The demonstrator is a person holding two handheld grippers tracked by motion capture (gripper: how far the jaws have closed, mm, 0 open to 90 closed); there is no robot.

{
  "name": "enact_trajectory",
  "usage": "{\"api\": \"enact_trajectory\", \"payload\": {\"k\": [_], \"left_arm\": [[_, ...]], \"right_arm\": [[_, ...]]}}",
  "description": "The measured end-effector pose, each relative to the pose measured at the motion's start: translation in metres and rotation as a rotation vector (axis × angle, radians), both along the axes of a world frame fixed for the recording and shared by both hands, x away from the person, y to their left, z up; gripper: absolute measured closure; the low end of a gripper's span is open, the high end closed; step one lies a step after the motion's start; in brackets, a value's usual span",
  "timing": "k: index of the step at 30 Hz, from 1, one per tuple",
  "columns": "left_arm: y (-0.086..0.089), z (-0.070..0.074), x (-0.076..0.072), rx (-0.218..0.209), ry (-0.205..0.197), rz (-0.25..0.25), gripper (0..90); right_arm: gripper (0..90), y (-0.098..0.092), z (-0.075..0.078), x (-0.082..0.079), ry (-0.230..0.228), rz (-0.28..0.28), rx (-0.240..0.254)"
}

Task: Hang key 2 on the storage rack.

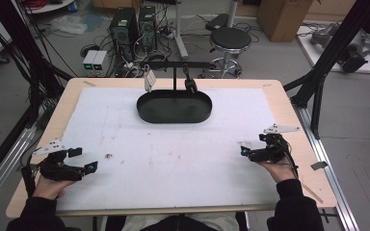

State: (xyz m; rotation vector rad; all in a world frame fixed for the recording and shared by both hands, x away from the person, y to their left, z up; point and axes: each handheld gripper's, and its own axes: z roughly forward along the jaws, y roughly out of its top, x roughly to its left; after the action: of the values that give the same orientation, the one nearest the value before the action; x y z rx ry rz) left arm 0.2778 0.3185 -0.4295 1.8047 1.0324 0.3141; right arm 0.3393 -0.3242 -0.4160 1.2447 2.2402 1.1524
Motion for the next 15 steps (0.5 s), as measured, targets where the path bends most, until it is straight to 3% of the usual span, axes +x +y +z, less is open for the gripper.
{"api": "enact_trajectory", "payload": {"k": [15], "left_arm": [[0.000,-0.001,-0.001,0.018,0.005,0.001,1.7]], "right_arm": [[1.0,-0.010,-0.012,-0.023,-0.021,-0.013,-0.003]]}}
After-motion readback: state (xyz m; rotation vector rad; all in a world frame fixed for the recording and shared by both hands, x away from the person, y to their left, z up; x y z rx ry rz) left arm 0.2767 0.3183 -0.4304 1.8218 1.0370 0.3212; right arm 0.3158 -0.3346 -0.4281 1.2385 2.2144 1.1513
